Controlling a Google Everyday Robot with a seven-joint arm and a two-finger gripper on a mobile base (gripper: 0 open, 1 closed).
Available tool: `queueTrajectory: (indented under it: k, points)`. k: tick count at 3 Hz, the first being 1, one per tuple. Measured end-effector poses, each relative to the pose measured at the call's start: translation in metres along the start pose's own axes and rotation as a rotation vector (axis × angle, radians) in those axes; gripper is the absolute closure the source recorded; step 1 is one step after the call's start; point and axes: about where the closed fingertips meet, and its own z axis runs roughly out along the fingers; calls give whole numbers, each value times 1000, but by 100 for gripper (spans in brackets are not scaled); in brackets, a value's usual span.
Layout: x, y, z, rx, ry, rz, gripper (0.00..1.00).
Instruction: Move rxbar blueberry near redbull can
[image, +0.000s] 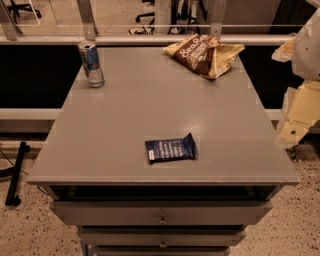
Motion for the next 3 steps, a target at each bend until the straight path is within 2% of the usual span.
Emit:
queueTrajectory:
  k: [2,3]
  points:
    - [-1,-1,0,2,-12,3,0]
    - [-11,4,24,-31,-89,38,0]
